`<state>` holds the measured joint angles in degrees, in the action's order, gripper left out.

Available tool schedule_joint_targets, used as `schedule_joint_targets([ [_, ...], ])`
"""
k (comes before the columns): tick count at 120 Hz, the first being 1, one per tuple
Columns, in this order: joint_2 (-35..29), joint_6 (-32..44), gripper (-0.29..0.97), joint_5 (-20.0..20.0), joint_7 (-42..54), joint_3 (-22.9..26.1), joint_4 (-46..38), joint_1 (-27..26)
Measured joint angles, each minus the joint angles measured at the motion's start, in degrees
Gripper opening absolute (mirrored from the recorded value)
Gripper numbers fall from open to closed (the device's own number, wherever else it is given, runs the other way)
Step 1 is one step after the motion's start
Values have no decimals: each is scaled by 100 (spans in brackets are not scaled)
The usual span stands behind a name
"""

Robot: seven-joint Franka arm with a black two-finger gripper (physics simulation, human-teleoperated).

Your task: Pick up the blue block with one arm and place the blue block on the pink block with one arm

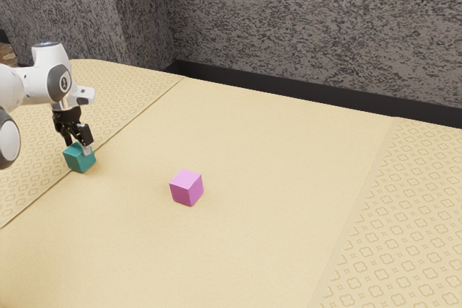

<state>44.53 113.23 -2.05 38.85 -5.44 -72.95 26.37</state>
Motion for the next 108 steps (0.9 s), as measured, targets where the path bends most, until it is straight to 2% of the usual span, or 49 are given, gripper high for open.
schedule_joint_targets([
  [108,153,-66,68,-133,61,-1,40,45],
])
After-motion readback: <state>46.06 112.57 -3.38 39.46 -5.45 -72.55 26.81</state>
